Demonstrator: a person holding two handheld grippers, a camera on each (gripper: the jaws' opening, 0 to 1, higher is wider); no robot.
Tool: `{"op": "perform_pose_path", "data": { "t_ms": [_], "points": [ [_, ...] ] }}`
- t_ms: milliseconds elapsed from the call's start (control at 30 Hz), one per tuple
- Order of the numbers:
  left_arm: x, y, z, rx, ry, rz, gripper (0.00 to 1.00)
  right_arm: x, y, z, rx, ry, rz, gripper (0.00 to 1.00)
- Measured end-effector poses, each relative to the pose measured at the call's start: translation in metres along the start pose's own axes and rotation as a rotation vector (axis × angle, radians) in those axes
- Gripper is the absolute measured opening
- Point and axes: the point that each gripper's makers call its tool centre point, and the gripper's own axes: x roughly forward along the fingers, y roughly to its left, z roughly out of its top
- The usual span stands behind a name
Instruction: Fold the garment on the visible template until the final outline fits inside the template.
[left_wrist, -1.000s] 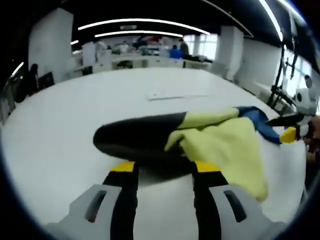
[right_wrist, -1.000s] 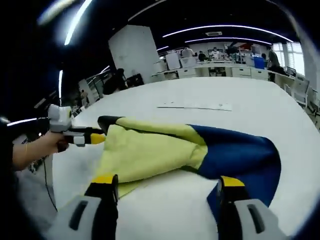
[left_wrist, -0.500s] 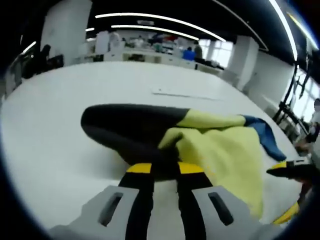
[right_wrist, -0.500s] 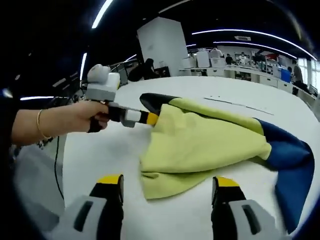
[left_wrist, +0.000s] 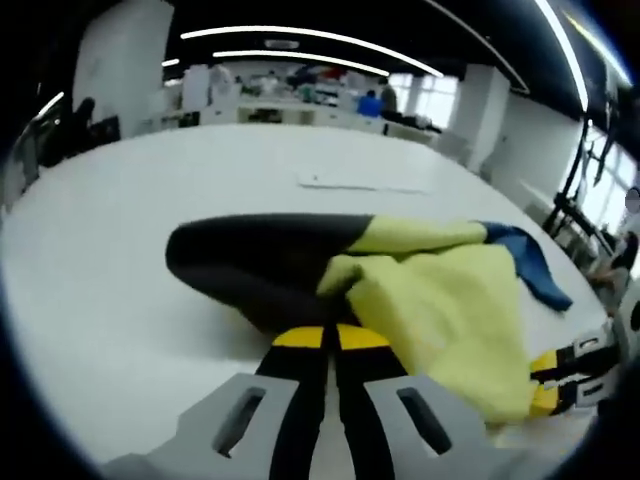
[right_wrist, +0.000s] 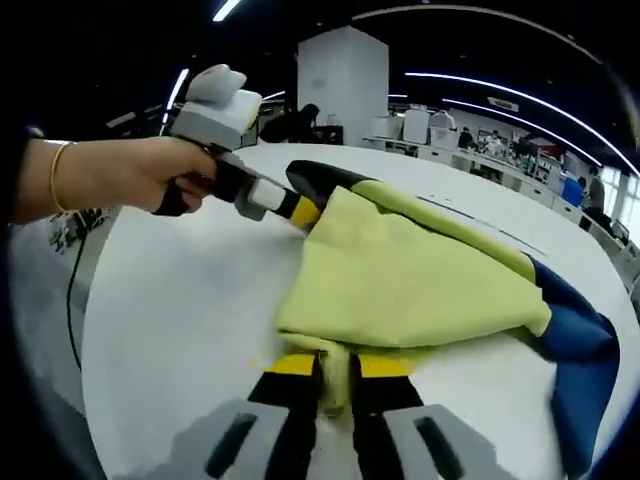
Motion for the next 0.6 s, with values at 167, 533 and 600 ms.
{"op": "perform_pose_path", "data": {
  "t_ms": [167, 533, 600],
  "points": [
    [-0.014, 0.001, 0.006, 0.037, -0.003, -0.013, 0.00, -0.018, -0.004, 0.021, -0.033, -0.061, 0.004, 0.00],
    [-0.038, 0.005, 0.025, 0.121, -0.006, -0.063, 0.00, -0.051, -0.044, 0.060, 0.078, -0.135, -0.039, 0.00],
    [-0.043, 0.008, 0.029, 0.132, -0.008, -0.059, 0.00, -0.053, -0.051, 0.061, 0.086, -0.123, -0.053, 0.00]
  ]
}}
